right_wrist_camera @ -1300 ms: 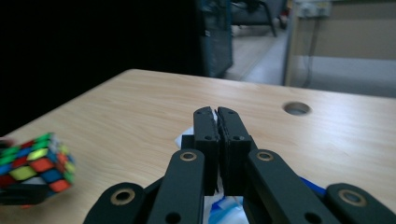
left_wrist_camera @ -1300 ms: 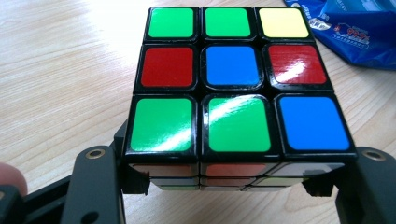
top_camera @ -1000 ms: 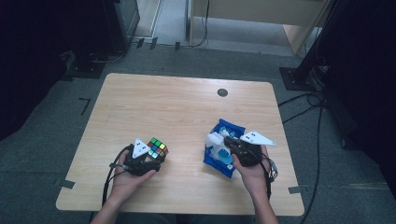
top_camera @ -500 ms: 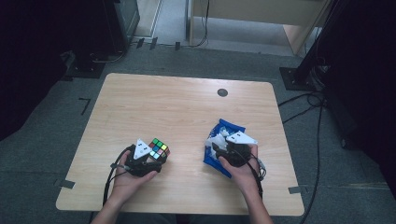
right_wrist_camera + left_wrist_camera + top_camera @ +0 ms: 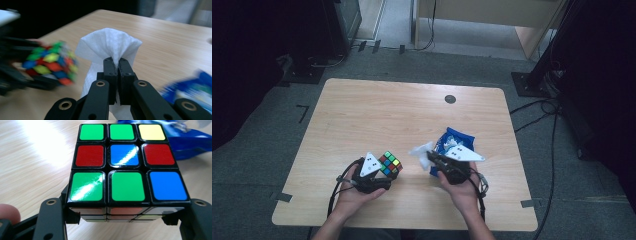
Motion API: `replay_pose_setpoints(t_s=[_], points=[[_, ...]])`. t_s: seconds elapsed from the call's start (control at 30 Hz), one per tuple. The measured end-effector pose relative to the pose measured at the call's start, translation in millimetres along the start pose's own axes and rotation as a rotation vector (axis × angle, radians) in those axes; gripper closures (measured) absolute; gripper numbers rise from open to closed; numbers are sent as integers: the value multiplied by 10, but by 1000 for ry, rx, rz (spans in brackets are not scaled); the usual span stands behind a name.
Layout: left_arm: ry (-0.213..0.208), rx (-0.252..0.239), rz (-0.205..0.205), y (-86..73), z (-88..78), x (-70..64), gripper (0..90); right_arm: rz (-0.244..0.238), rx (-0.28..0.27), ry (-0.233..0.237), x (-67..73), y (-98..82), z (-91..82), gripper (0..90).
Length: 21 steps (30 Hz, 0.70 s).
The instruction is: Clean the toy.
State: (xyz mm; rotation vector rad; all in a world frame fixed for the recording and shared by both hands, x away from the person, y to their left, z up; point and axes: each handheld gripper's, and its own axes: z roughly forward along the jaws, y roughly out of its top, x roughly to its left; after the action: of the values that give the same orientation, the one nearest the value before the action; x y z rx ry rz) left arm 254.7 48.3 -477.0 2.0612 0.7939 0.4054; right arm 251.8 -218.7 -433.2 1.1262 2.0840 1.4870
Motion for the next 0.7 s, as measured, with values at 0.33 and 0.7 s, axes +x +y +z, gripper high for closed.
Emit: replay_pose_setpoints(t_s=[0.33, 0.7], points=[[-19, 17, 115, 31, 56, -243, 339, -104, 17, 116, 549, -33, 312, 880], [-20, -11, 74, 46, -48, -106, 341, -158, 31, 99, 573, -6, 209, 881]])
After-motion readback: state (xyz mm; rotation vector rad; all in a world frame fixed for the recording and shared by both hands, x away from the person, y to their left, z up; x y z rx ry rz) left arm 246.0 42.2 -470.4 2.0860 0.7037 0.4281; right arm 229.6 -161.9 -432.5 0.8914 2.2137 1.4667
